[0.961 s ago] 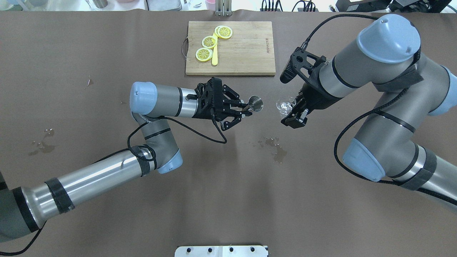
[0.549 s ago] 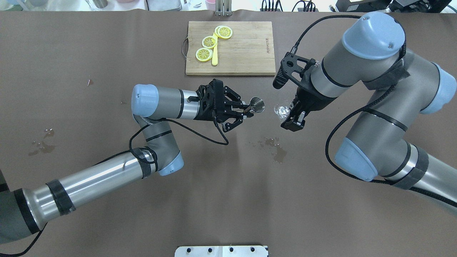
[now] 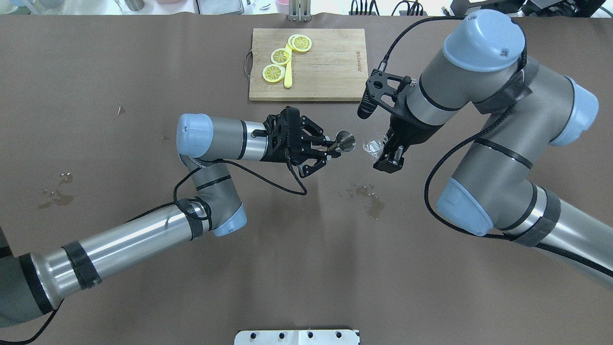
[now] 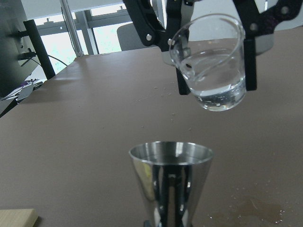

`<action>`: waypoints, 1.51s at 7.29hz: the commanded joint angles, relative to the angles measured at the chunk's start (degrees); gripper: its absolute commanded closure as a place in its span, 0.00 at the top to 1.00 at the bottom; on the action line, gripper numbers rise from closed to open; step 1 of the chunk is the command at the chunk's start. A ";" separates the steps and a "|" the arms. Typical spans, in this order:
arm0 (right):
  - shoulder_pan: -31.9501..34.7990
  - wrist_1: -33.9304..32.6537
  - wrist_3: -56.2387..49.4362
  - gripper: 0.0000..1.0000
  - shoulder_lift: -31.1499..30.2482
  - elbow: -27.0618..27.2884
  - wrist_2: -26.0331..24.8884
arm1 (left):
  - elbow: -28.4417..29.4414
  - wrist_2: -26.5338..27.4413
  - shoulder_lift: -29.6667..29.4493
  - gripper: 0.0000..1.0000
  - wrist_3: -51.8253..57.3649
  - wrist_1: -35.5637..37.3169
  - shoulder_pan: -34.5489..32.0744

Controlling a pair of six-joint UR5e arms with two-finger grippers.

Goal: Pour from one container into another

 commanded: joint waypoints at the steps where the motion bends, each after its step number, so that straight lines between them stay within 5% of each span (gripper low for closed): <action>1: 0.26 -4.07 -2.09 0.00 3.30 -2.37 0.04 | 0.00 0.00 0.09 0.00 -1.21 -0.61 0.12; 5: 0.35 -10.22 -6.12 0.00 8.83 -7.55 0.21 | 0.00 0.18 0.17 0.00 -1.22 -0.88 0.21; 11: 0.26 -18.83 -11.49 0.00 12.09 -8.09 0.30 | -0.09 0.17 0.17 0.00 -1.22 -1.32 0.21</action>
